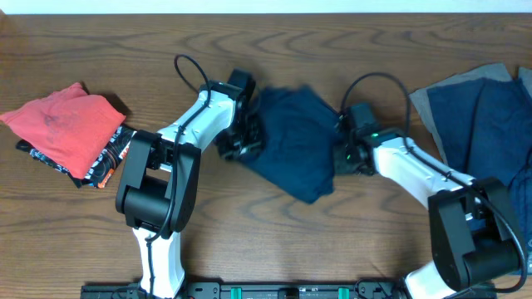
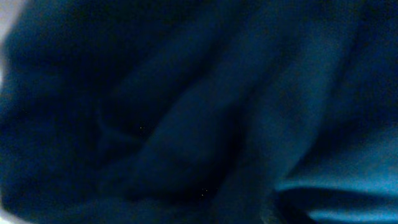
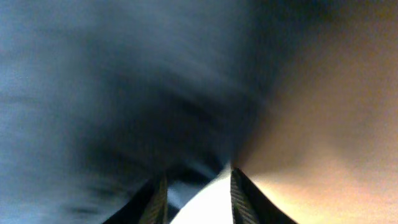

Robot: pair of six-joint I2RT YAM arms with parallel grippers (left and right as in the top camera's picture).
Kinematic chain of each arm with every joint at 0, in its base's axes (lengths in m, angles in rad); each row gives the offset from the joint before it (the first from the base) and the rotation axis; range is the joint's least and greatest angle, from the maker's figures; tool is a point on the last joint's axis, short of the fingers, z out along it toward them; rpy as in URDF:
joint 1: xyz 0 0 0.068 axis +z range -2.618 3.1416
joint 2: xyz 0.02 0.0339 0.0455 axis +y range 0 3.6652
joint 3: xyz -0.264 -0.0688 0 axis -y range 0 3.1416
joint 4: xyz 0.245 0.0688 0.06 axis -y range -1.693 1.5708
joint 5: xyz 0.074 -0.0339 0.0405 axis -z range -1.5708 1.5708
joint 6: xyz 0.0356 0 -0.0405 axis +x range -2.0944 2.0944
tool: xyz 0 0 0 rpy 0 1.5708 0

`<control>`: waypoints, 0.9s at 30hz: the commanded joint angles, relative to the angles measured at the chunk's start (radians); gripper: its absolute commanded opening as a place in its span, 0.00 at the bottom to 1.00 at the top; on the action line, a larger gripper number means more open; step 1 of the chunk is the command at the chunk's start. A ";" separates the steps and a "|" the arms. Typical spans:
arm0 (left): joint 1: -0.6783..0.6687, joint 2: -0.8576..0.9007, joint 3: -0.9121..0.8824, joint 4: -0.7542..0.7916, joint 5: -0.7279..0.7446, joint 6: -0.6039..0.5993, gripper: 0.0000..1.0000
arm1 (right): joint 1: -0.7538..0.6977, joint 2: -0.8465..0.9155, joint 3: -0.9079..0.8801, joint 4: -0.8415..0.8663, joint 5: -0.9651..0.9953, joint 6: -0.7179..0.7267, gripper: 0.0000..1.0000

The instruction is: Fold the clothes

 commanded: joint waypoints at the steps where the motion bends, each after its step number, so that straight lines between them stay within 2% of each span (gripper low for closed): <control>1: -0.010 0.020 -0.023 -0.126 0.052 0.021 0.47 | -0.047 0.006 0.008 0.071 0.174 -0.035 0.38; 6: -0.010 -0.040 -0.023 -0.199 0.066 0.031 0.48 | -0.074 0.006 0.043 0.078 0.109 -0.035 0.39; 12: -0.009 -0.211 -0.023 -0.122 0.030 0.063 0.58 | -0.064 0.006 0.042 0.036 0.101 -0.035 0.40; 13: -0.009 -0.236 -0.023 -0.097 -0.017 0.067 0.68 | -0.063 0.006 0.041 0.031 0.101 -0.035 0.40; 15: -0.009 -0.280 -0.023 -0.031 -0.161 0.074 1.00 | -0.061 0.006 0.040 0.024 0.101 -0.034 0.41; 17: -0.009 -0.297 -0.023 0.038 -0.248 0.114 0.98 | -0.061 0.006 0.039 0.019 0.101 -0.034 0.41; 21: -0.004 -0.274 -0.023 0.132 -0.257 0.273 0.98 | -0.061 0.006 0.039 -0.002 0.101 -0.034 0.42; 27: 0.056 -0.183 -0.023 0.160 -0.237 0.286 0.98 | -0.061 0.006 0.039 -0.021 0.101 -0.034 0.43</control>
